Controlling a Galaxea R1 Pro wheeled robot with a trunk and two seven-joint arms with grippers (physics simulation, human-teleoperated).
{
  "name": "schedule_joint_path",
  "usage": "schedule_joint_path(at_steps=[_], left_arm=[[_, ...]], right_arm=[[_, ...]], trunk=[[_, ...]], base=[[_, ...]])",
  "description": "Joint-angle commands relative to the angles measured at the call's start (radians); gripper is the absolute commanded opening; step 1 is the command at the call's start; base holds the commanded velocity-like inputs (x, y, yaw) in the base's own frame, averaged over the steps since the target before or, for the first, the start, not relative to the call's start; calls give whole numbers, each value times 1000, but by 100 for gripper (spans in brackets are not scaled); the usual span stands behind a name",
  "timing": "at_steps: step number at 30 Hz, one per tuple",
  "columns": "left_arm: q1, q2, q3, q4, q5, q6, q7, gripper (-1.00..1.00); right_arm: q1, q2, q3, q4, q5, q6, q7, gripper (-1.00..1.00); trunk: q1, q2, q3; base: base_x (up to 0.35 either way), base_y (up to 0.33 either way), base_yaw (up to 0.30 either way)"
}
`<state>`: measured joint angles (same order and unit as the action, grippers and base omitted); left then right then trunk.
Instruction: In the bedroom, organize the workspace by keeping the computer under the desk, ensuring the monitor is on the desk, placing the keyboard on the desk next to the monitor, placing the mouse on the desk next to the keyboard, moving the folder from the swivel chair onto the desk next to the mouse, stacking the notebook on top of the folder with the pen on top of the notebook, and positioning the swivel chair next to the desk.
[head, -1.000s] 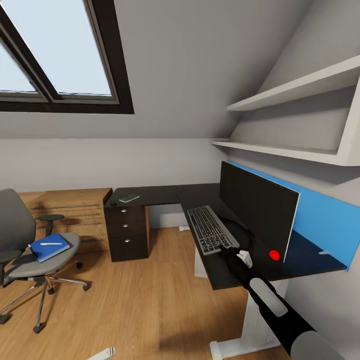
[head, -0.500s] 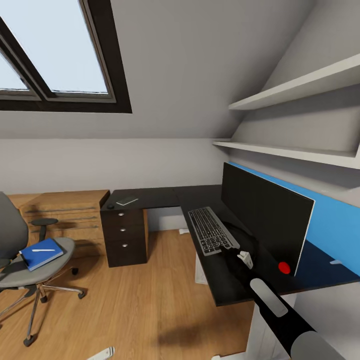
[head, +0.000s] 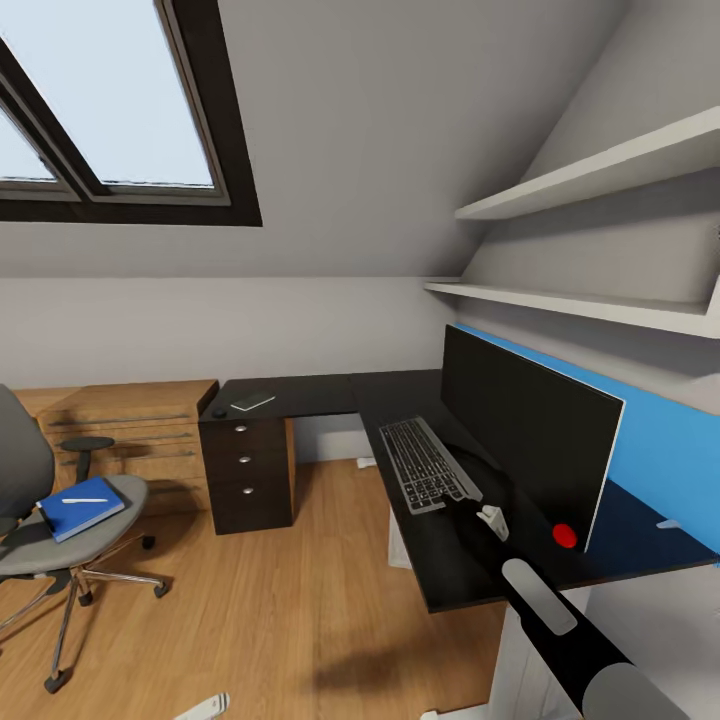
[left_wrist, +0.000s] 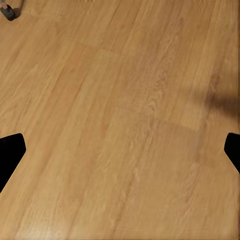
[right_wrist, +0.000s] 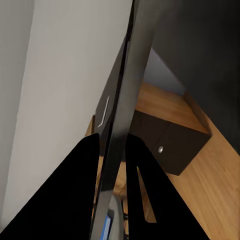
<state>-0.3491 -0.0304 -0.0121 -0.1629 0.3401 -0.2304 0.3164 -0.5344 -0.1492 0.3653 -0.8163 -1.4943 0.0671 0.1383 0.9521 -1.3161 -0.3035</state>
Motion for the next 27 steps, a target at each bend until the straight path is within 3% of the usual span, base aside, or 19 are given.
schedule_joint_path(at_steps=[1, 13, 27], left_arm=[[-1, 0, -2, 0, 5, -8, 3, 100], [-1, -2, -2, -1, 3, -17, 3, 100], [-1, -5, -1, -1, 4, -18, 3, 100]], right_arm=[[-1, -1, 3, 0, -11, 0, 3, -100], [-1, -1, 4, 0, -11, 0, 4, -100], [-1, -1, 6, 0, -9, 0, 6, -100]], trunk=[[0, -1, -1], [0, -1, -1], [54, -99, -45]], base=[[0, -60, 0], [0, -10, 0], [0, 0, 0]])
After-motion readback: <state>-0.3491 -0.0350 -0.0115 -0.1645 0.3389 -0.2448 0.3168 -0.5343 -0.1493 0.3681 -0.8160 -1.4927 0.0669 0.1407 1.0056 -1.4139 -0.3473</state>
